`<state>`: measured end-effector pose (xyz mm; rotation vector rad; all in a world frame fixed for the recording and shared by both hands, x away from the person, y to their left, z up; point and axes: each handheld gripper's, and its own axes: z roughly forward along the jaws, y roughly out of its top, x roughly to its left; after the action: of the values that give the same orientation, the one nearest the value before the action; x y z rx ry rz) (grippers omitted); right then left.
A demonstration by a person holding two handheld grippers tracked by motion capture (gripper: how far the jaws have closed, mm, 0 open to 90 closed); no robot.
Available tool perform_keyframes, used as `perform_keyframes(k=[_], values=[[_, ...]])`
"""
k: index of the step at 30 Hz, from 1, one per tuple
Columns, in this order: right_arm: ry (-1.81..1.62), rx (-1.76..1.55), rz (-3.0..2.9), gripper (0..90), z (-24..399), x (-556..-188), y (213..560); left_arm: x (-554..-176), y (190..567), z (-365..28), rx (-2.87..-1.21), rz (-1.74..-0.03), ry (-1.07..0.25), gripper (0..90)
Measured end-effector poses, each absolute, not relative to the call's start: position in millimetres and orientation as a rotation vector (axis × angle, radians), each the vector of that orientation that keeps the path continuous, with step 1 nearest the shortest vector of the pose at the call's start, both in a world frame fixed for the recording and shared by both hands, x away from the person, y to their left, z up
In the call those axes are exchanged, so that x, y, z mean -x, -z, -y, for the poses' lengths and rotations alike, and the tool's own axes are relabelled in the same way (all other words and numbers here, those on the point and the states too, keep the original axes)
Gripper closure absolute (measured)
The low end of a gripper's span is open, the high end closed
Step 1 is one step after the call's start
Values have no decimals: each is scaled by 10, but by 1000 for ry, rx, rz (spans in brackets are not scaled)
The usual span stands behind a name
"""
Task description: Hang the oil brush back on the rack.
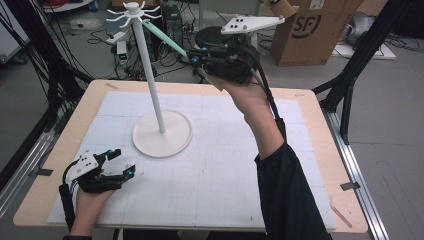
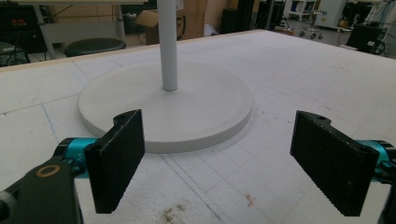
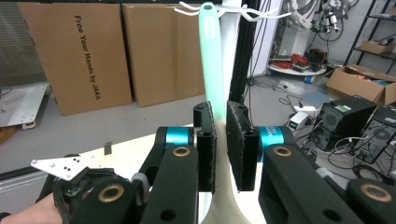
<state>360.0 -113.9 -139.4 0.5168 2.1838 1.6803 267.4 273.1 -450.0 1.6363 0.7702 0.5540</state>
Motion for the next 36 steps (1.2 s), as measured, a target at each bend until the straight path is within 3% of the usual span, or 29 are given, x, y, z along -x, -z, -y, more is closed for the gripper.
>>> perform_keyframes(k=[31,34,36], values=[[-1636,-559,-2196,822,1036,-3688,1487,-2672,4500,-2730,-1638,-768,-555,183],[-1622,-557,-2217,791,1010,-3700,1512,-2671,4500,-2729,-1637,-768,-555,183],[-1623,-564,-2224,692,997,-3709,1536,-2672,4501,-2728,-1635,-767,-556,183]])
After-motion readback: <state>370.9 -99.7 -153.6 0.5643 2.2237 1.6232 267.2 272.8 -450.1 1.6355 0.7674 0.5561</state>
